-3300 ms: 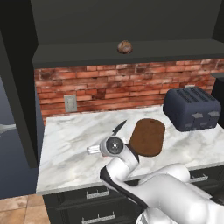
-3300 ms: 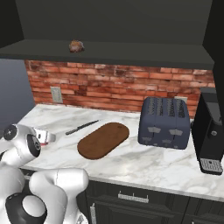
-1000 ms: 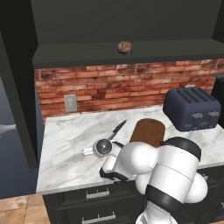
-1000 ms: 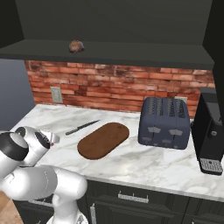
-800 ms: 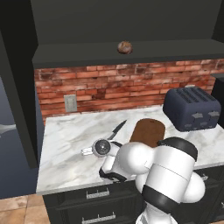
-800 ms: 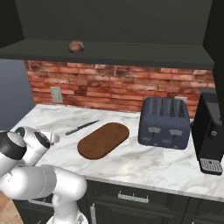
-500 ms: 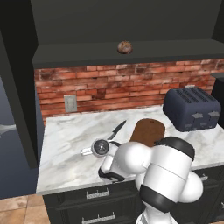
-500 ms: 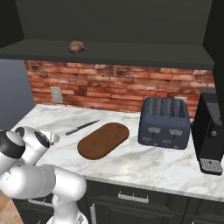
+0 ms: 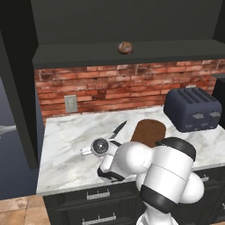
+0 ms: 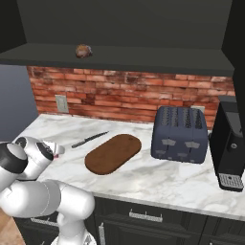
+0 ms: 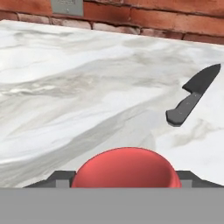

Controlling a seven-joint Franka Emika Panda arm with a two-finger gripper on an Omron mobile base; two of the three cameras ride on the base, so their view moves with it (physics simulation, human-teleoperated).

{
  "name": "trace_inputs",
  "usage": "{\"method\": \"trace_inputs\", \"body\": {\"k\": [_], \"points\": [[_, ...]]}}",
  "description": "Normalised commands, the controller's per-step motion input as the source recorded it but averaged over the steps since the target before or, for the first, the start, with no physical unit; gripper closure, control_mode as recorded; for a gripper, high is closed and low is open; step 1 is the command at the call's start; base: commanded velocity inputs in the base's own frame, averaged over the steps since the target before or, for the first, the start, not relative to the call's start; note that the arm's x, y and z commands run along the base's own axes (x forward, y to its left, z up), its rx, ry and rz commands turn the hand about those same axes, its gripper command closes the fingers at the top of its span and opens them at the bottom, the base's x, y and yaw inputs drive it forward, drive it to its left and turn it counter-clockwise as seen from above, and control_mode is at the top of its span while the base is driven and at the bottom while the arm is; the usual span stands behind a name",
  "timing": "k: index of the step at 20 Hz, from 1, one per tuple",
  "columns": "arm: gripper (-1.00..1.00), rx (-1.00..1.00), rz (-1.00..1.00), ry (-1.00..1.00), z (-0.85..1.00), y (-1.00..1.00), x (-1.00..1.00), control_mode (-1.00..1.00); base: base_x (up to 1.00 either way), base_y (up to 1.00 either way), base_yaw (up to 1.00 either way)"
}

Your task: Pick the bread, place it on the cutting board, pick the jam, place it on the counter, and close the cabinet.

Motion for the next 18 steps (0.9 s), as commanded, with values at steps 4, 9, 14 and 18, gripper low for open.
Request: {"method": "trace_inputs", "body": {"k": [4, 9, 14, 18], "points": [[-1.00, 0.00, 0.00, 0.00, 0.00, 0.00, 0.00, -1.00, 0.00, 0.00, 0.00], [-1.00, 0.00, 0.00, 0.00, 0.00, -0.02, -0.14, -1.00, 0.00, 0.00, 0.00], [-1.00, 0.00, 0.00, 0.00, 0.00, -0.07, -0.21, -1.00, 0.00, 0.00, 0.00], [-1.00, 0.00, 0.00, 0.00, 0.00, -0.13, -0.20, -1.00, 0.00, 0.00, 0.00]]}}
